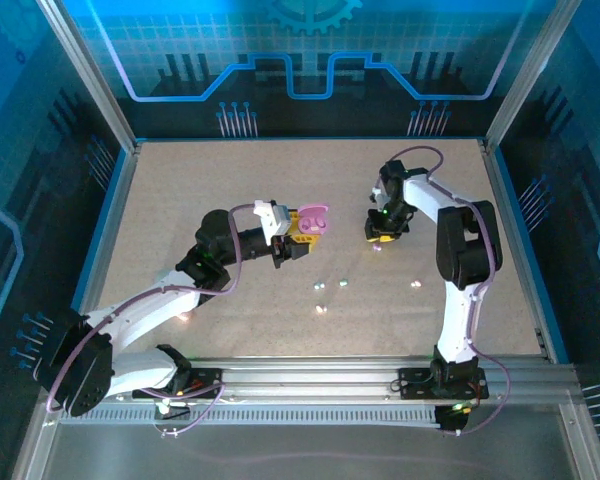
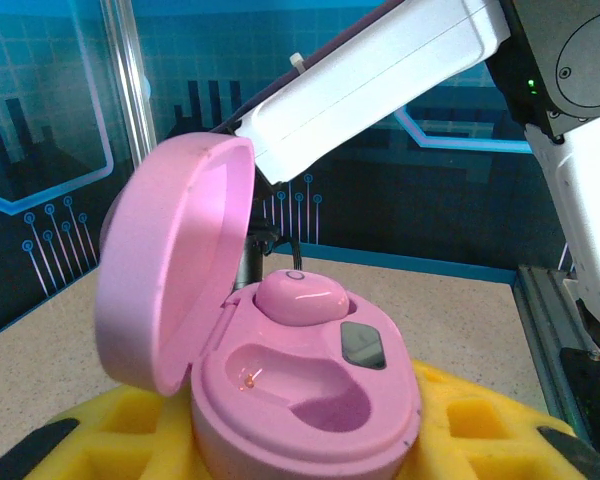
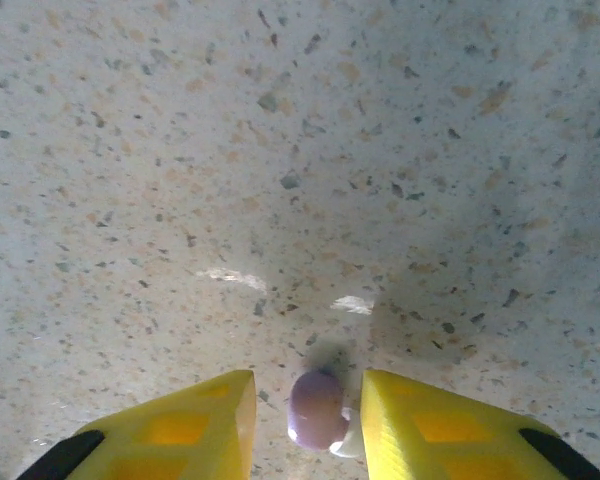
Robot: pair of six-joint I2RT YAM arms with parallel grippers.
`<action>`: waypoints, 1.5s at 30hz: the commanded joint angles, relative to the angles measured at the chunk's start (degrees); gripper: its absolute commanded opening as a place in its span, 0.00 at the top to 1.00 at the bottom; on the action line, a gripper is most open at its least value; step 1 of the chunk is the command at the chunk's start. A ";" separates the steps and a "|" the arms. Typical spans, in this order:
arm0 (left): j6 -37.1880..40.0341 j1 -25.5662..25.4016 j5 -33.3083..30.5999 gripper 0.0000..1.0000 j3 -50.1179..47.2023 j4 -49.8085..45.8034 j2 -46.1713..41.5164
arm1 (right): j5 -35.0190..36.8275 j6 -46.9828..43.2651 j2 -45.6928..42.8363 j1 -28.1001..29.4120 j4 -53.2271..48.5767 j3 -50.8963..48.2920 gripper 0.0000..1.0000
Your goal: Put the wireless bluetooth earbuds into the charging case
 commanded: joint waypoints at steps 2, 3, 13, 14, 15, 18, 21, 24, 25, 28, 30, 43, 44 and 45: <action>0.23 -0.40 0.05 0.75 -0.23 0.99 -0.45 | 2.83 -2.18 1.84 1.23 -3.24 2.17 0.66; 0.22 -0.40 0.12 0.75 -0.19 0.99 -0.46 | 2.54 -2.50 2.10 1.27 -3.40 2.38 0.66; -0.17 -0.44 0.17 0.75 -0.16 1.27 0.08 | 2.23 -2.84 4.41 1.89 -6.03 4.25 0.72; -0.22 -0.44 0.06 0.75 -0.26 1.31 -0.02 | 2.54 -2.88 4.57 1.91 -6.31 4.38 0.72; -0.20 -0.44 0.13 0.75 -0.25 1.30 -0.02 | 2.85 -2.83 4.59 1.95 -6.40 4.43 0.73; -0.19 -0.40 0.13 0.75 -0.29 1.35 0.07 | 3.53 -2.78 4.72 2.02 -6.59 4.47 0.74; -0.31 -0.37 0.09 0.75 -0.33 1.47 0.07 | 4.19 -2.56 5.07 2.22 -7.26 4.86 0.75; -0.26 -0.40 0.07 0.75 -0.37 1.36 -0.08 | 5.06 -2.11 5.21 2.48 -7.67 5.07 0.74; -0.23 -0.38 0.08 0.75 -0.42 1.35 -0.09 | 5.23 -2.02 5.36 2.53 -7.88 5.19 0.74; -0.22 -0.44 -0.03 0.75 -0.51 1.35 -0.28 | 5.59 -1.65 5.40 2.68 -8.35 5.20 0.74; -0.26 -0.44 -0.04 0.75 -0.59 1.35 -0.37 | 5.62 -1.60 5.21 2.68 -8.17 5.00 0.75; -0.13 -0.44 -0.39 0.75 -0.99 1.41 -0.60 | 0.52 -0.05 0.05 2.83 -6.86 2.93 0.83; -0.23 -0.31 -0.43 0.75 -1.37 1.79 -0.76 | -1.54 0.43 -1.87 2.70 -6.07 1.95 0.83; -0.39 -0.07 -0.55 0.75 -1.72 2.46 -0.80 | -5.18 0.97 -4.18 2.43 -4.66 0.68 0.83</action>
